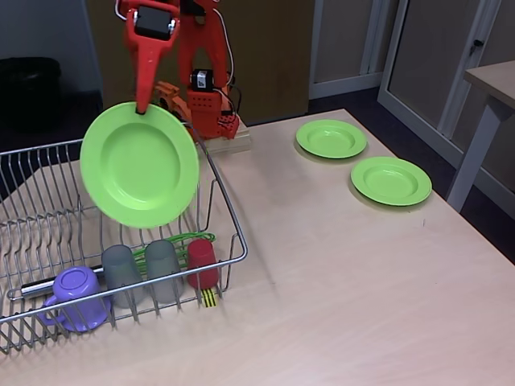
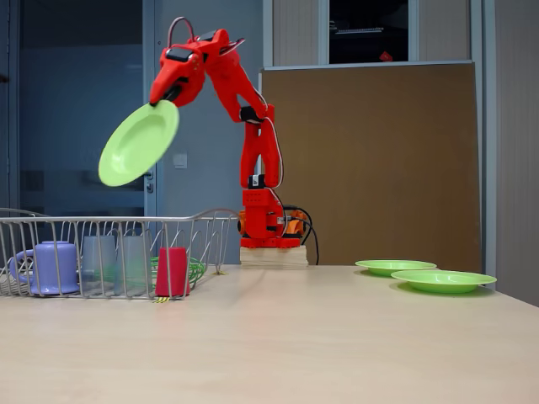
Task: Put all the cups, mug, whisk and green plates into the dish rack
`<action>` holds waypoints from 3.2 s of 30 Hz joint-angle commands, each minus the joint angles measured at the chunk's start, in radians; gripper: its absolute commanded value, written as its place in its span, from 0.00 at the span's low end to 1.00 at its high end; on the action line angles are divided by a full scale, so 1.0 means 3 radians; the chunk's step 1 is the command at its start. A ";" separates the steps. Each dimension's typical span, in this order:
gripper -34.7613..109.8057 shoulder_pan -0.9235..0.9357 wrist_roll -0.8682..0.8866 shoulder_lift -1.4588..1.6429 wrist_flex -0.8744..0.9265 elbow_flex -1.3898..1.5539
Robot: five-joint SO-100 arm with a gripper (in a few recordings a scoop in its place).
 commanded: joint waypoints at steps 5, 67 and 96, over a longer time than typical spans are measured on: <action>0.24 0.0486 0.0557 0.0358 -0.0424 0.0818; 0.37 0.1002 0.0695 0.0322 -0.1381 0.2710; 0.43 -0.2695 0.4587 0.0951 -0.1370 0.3078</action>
